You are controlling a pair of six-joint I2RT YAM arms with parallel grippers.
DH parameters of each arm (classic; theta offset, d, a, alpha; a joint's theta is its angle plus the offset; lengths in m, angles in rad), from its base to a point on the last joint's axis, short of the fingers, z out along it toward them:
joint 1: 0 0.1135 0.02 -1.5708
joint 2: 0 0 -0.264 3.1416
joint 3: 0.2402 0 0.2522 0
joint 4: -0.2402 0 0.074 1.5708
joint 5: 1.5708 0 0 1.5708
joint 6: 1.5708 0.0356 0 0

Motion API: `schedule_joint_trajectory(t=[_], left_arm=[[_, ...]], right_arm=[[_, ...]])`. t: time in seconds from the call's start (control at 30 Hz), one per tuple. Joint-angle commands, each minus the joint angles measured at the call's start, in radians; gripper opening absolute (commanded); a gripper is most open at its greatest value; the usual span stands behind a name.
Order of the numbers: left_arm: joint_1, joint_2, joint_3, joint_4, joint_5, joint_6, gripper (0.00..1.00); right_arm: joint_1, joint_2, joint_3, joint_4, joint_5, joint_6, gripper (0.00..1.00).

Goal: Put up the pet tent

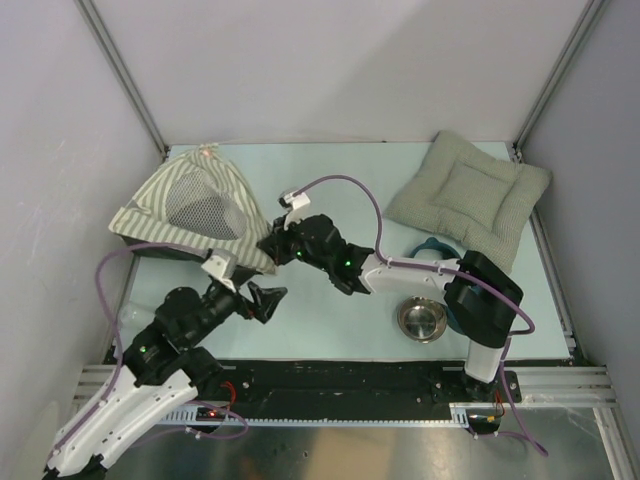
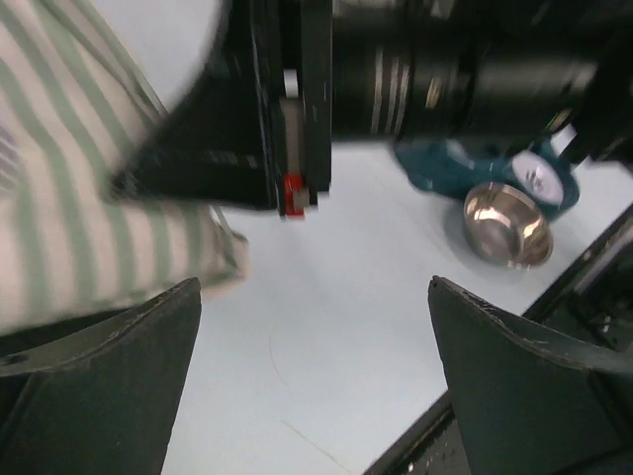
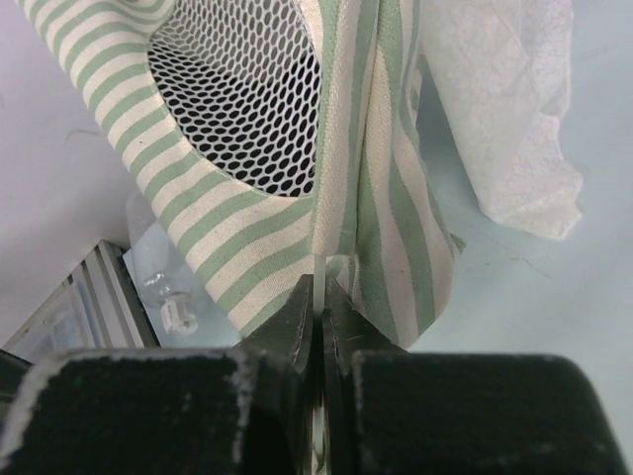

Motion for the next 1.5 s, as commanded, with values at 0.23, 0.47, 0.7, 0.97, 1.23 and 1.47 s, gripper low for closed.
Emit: schedule_joint_trajectory(t=[0.23, 0.47, 0.7, 0.97, 1.23, 1.47], left_arm=[[-0.003, 0.013, 0.278, -0.001, -0.367, 0.034, 1.00], [-0.003, 0.157, 0.407, -0.046, -0.687, -0.023, 1.00], [0.062, 0.339, 0.564, -0.194, -0.816, -0.050, 1.00], [0.304, 0.538, 0.686, -0.272, -0.570, -0.109, 1.00], [0.423, 0.780, 0.821, -0.268, -0.467, -0.097, 1.00], [0.430, 0.995, 0.916, -0.270, -0.509, -0.127, 0.98]], right_arm=[[-0.011, -0.109, -0.195, 0.043, -0.022, -0.140, 0.00], [0.000, -0.151, -0.342, 0.055, 0.049, -0.217, 0.00], [-0.002, -0.165, -0.386, 0.015, 0.047, -0.200, 0.03], [-0.004, -0.213, -0.412, 0.023, 0.041, -0.190, 0.41], [-0.011, -0.316, -0.412, -0.055, 0.029, -0.193, 0.79], [-0.026, -0.486, -0.412, -0.218, 0.050, -0.173, 0.89]])
